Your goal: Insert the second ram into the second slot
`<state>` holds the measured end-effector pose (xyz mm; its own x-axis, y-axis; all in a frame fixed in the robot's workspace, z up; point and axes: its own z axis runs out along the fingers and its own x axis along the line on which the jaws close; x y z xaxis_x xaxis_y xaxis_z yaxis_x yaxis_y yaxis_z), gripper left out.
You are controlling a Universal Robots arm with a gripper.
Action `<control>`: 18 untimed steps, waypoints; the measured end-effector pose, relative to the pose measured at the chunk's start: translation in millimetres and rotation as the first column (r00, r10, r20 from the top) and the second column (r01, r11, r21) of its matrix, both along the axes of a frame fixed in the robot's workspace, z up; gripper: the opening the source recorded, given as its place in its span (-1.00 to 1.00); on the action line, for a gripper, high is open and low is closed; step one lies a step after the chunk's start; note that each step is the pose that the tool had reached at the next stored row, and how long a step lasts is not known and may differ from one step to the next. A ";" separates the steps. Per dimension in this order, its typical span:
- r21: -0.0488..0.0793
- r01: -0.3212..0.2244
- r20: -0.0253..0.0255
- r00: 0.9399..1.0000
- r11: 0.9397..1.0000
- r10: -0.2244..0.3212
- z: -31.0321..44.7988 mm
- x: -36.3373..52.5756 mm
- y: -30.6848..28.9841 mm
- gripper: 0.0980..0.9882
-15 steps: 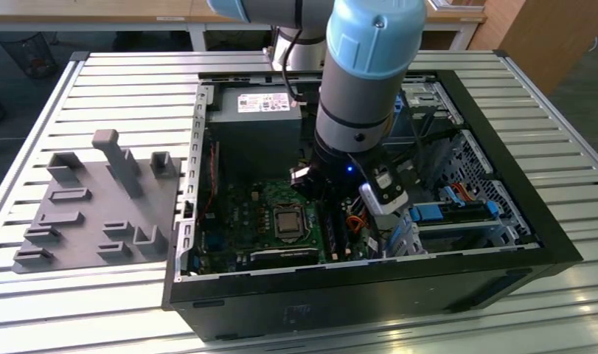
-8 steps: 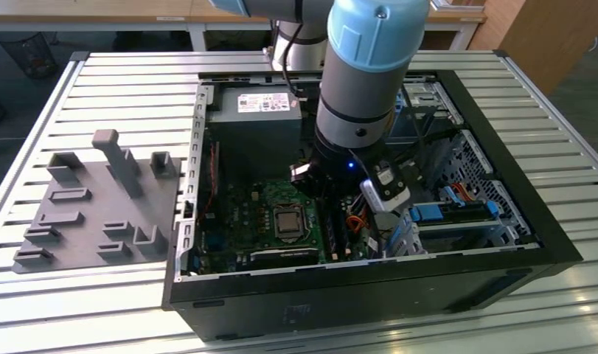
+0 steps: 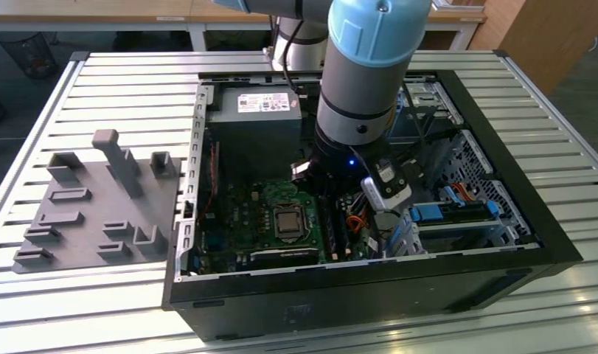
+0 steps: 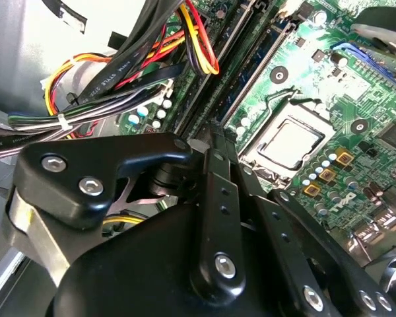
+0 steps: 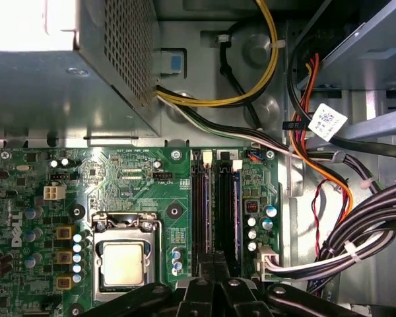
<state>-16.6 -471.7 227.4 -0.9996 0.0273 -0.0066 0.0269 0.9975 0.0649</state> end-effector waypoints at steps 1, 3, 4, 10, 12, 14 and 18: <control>0.000 0.000 0.000 1.000 1.000 0.000 -0.3 0.0 0.0 -0.98; 0.000 0.000 0.001 1.000 1.000 0.000 -1.7 0.0 0.0 -0.98; 0.000 0.000 0.001 1.000 1.000 0.000 -2.4 0.0 0.0 -0.98; -0.001 0.000 0.002 1.000 1.000 0.000 -8.3 0.0 0.0 -0.98; 0.000 0.000 0.002 1.000 1.000 0.000 -10.1 0.0 0.2 -0.98; -0.002 0.000 0.001 1.000 1.000 0.000 -12.1 -0.1 0.2 -0.98; -0.002 0.000 0.001 1.000 1.000 0.000 -13.2 0.0 0.5 -0.98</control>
